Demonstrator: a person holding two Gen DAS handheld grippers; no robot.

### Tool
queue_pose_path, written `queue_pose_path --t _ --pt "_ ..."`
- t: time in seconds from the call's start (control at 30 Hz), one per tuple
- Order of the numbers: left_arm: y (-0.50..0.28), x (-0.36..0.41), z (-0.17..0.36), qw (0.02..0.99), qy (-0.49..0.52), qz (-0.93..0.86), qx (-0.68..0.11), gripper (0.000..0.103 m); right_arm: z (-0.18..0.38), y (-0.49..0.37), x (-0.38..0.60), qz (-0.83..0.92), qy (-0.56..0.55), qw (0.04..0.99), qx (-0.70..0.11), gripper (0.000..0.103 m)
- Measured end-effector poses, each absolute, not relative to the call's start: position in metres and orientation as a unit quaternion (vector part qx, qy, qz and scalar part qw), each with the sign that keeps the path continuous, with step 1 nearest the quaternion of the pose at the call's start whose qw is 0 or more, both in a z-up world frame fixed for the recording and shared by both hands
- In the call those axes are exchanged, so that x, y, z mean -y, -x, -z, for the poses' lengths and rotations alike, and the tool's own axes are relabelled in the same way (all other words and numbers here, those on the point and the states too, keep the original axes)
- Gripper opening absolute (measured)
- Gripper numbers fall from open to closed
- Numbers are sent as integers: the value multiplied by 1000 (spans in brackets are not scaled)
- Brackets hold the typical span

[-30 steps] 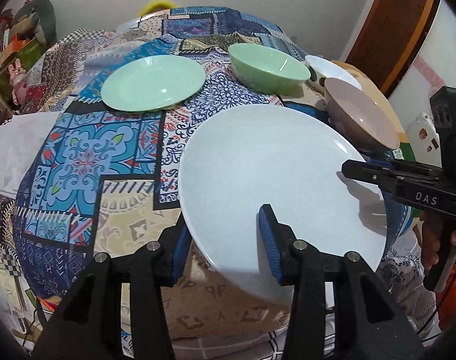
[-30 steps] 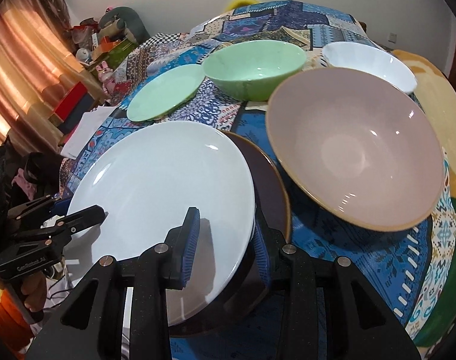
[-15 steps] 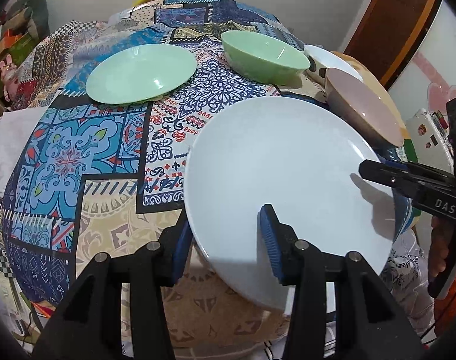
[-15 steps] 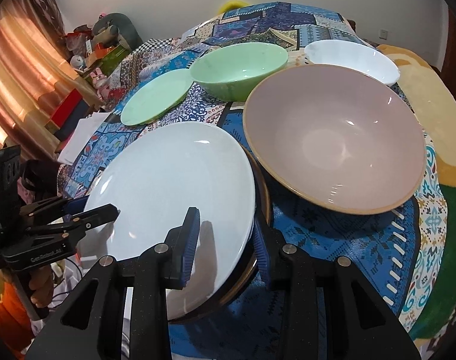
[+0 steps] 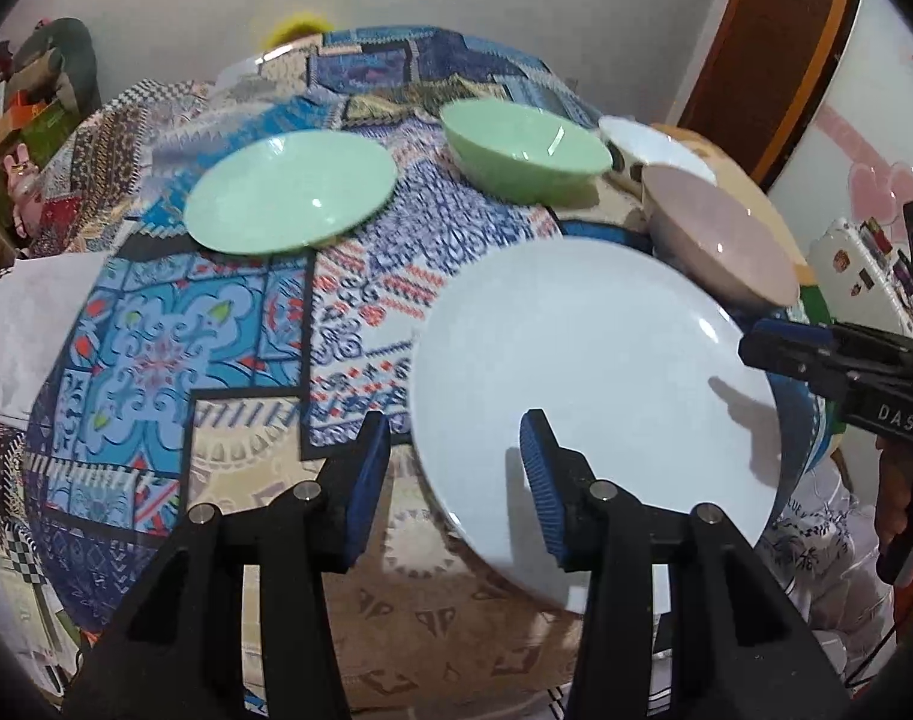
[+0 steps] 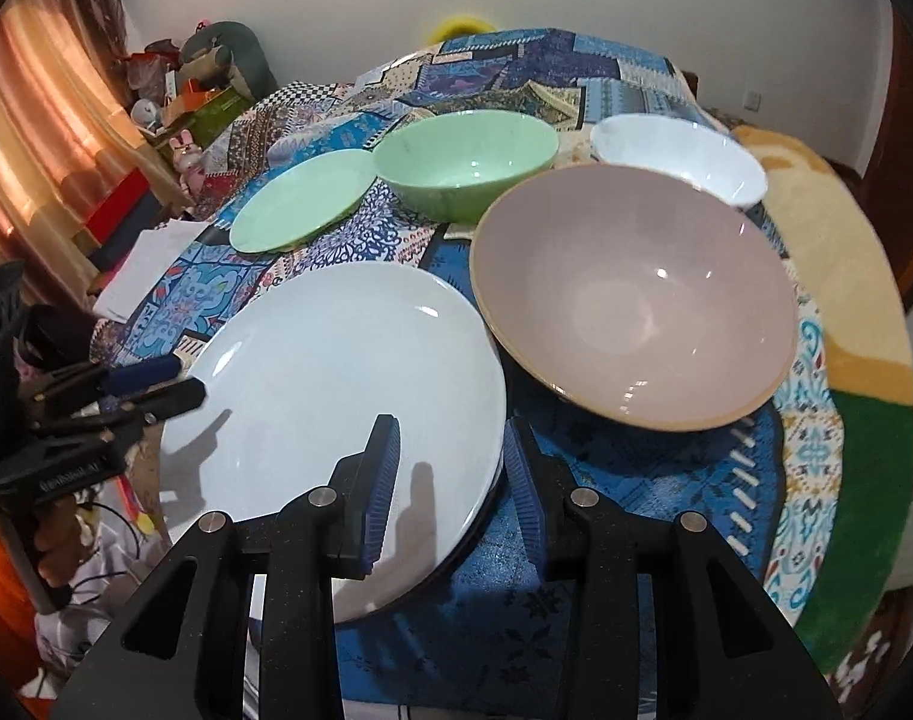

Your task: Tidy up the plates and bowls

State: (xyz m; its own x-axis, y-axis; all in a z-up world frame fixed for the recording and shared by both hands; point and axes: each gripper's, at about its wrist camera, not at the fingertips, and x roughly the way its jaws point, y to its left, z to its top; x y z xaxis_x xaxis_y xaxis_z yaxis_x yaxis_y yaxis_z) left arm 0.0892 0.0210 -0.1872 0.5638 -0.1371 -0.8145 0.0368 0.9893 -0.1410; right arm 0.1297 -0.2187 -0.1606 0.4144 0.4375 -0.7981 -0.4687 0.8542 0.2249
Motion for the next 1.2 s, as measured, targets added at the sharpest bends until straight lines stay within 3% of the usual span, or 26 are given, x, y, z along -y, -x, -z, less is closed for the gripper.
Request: queue_pose_path --t 0.17,0.3,0.47,1.2 --pt "-86 -40 172 894 61 34 -442 45 148 -132 208 -278 18 844 -458 34" --pt "-93 -62 161 903 63 9 -424 56 140 -138 187 -294 19 842 -451 35" --pt "-108 -97 152 908 77 -18 -412 61 134 -149 156 -309 35 843 -440 36" --pt "-244 -193 203 878 74 -37 -471 62 177 -232 50 -313 104 804 -496 38"
